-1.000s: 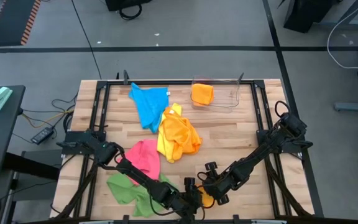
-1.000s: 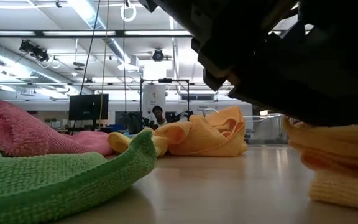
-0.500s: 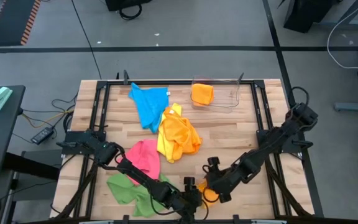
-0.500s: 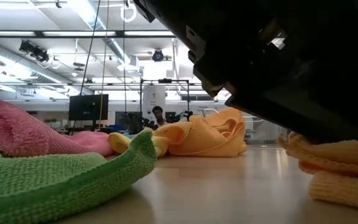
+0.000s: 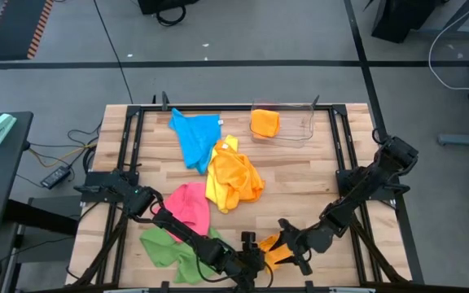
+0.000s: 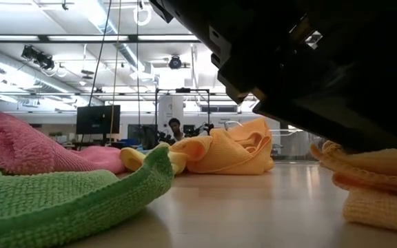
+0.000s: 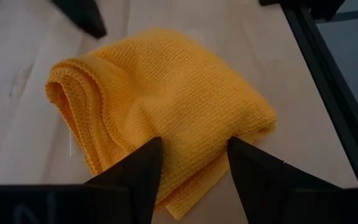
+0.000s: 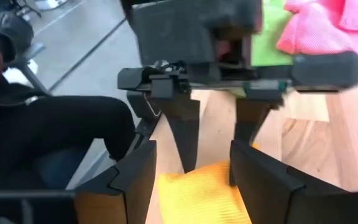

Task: Fold microfiber towels
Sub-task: Fold the right orange microfiber cloth

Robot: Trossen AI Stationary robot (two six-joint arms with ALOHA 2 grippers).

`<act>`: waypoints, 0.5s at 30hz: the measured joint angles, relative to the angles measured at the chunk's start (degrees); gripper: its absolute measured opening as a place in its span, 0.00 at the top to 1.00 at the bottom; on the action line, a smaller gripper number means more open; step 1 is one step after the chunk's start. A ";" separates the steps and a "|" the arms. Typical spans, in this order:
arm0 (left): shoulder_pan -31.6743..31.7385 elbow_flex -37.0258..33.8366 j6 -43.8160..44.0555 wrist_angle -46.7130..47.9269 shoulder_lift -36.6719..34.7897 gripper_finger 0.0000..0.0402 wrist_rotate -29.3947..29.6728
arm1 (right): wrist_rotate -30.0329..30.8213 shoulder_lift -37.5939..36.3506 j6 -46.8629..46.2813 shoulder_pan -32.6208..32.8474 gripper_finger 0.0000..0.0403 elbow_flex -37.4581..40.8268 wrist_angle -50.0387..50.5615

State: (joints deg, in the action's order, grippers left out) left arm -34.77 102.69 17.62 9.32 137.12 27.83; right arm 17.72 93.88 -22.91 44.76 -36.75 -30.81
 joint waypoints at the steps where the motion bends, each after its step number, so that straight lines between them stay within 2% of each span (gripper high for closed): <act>1: -0.02 0.00 -0.02 0.00 0.00 0.52 0.14 | 0.02 0.10 -0.37 0.02 0.47 0.66 -0.81; 8: 0.05 0.00 -0.19 -0.02 0.00 0.53 -0.02 | -1.40 1.80 -0.61 0.44 0.38 1.02 -1.10; 15: 0.07 0.00 -0.28 0.00 -0.02 0.53 0.01 | -1.51 7.88 -2.44 -0.80 0.27 1.09 -1.06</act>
State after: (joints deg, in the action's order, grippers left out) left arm -34.70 102.69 17.34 9.32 137.10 27.83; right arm 16.21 101.76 -25.35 43.96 -35.66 -31.87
